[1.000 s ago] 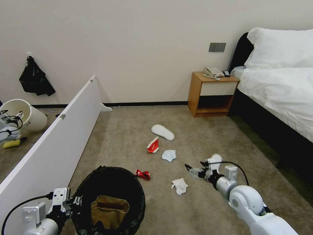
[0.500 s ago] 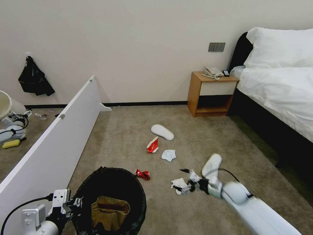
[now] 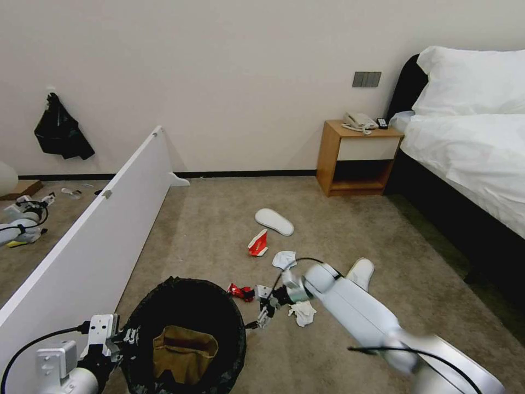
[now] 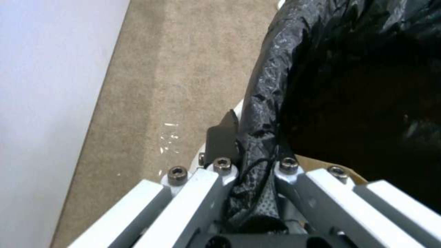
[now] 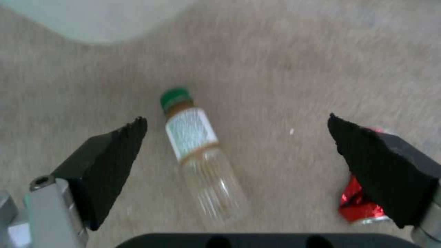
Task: Pick up the trash bin, then pick up the garbage from the floor and place it into the trash bin.
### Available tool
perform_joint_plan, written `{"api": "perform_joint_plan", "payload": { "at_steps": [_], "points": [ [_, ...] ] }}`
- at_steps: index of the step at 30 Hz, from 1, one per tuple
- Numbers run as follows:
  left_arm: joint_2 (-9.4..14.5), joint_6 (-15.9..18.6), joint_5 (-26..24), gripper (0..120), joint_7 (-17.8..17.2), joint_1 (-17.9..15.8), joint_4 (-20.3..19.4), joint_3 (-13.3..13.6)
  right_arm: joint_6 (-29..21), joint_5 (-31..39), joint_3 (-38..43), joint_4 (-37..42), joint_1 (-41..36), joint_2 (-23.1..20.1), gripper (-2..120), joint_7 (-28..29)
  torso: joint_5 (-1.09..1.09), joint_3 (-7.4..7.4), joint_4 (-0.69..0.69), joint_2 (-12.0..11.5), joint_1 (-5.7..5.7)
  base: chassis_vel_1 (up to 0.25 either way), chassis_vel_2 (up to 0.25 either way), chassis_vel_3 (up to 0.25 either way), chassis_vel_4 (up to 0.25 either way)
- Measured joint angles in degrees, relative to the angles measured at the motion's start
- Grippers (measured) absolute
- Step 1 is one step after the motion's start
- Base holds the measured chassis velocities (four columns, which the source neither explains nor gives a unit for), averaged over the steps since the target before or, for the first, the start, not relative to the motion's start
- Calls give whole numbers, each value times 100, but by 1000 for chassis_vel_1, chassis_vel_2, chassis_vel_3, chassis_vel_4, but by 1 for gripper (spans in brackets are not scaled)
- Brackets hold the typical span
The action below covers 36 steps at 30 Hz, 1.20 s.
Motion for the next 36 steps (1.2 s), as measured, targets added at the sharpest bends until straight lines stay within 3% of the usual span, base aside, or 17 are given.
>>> {"api": "perform_joint_plan", "payload": {
  "at_steps": [3,14,36],
  "points": [
    [-53,2,5,2,-3,3,-42,-6,57,-179,-227,-526,129,250,100,-19,2,0,3,0,0,0,0,0,0],
    [-106,18,-3,2,-23,10,-130,-16,110,-386,-480,-1235,-17,602,100,199,3,0,1,0,0,0,0,0,0],
    [-86,27,-23,2,-26,34,-198,-58,-155,-839,-637,-1599,-259,813,99,1306,3,0,2,1,0,0,0,0,0]
  ]
}}
